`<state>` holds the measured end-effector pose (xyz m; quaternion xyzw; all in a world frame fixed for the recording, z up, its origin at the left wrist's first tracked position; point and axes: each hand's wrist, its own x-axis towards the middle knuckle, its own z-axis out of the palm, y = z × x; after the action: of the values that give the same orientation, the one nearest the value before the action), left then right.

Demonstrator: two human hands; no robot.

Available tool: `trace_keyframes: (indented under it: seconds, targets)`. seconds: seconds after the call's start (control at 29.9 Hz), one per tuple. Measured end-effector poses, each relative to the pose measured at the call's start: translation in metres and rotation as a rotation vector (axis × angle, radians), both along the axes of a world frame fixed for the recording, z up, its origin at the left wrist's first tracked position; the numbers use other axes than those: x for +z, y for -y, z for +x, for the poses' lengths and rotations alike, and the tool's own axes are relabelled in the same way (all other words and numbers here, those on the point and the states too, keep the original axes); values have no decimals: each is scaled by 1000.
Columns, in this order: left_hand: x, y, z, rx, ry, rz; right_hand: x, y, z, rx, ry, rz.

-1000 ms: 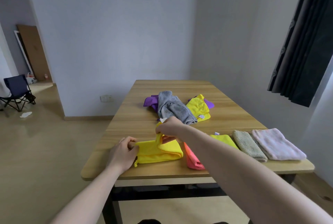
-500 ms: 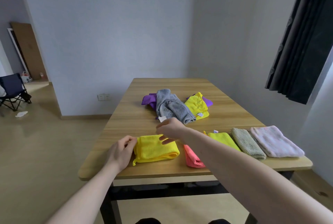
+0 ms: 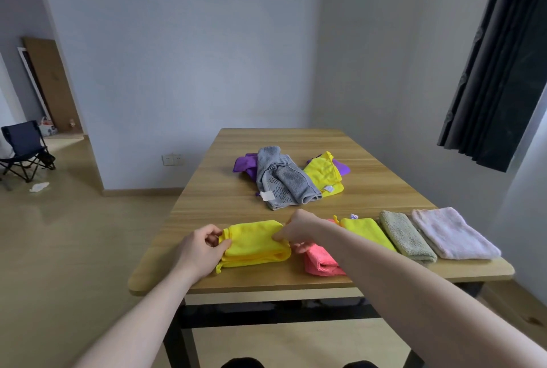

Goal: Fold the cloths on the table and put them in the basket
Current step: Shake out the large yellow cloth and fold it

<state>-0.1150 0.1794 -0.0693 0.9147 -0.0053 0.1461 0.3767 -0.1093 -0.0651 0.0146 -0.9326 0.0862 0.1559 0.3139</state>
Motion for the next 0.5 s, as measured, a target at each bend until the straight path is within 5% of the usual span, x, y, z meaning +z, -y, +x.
trace_keyframes:
  seconds: [0.5]
  targets:
    - [8,-3,-5,-76,-50,-245,36,12,13,138,186,-73]
